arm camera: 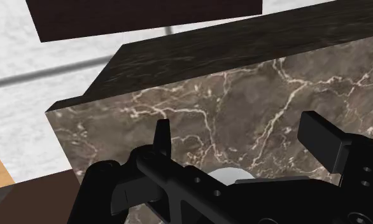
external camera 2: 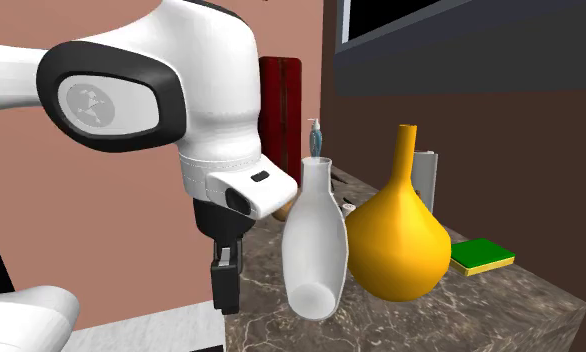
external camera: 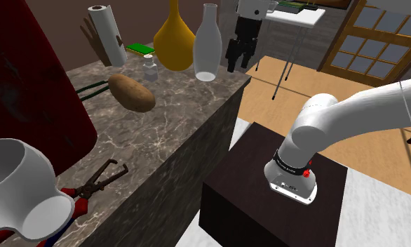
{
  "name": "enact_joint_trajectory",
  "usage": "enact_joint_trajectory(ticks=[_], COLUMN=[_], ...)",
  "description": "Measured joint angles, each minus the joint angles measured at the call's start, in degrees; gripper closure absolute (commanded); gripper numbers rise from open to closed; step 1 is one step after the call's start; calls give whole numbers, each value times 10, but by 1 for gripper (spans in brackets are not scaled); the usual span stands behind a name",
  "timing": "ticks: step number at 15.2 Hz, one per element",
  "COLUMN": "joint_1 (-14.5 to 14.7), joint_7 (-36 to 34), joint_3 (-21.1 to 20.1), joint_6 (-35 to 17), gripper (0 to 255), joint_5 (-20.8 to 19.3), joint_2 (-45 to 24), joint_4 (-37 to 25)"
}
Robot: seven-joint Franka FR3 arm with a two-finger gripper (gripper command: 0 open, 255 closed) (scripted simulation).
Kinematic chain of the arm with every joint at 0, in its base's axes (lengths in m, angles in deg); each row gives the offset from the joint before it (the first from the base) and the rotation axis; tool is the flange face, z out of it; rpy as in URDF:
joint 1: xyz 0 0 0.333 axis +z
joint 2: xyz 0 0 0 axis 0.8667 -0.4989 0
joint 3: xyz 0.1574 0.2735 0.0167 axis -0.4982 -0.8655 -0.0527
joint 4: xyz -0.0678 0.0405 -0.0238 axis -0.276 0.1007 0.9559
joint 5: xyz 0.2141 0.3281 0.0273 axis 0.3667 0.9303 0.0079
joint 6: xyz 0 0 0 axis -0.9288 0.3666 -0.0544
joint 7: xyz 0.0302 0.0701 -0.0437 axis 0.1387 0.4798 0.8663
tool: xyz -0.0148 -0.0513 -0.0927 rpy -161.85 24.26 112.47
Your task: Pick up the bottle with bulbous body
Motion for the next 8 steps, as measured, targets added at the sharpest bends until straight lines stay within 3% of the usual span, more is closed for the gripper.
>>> enact_joint_trajectory(ticks=[2, 8], joint_1=[1, -3], joint_7=[-5, -40], joint_3=[-4, -23], joint_6=[1, 43], gripper=[0, 0], joint_5=[1, -15], joint_2=[-7, -92], joint_4=[-10, -151])
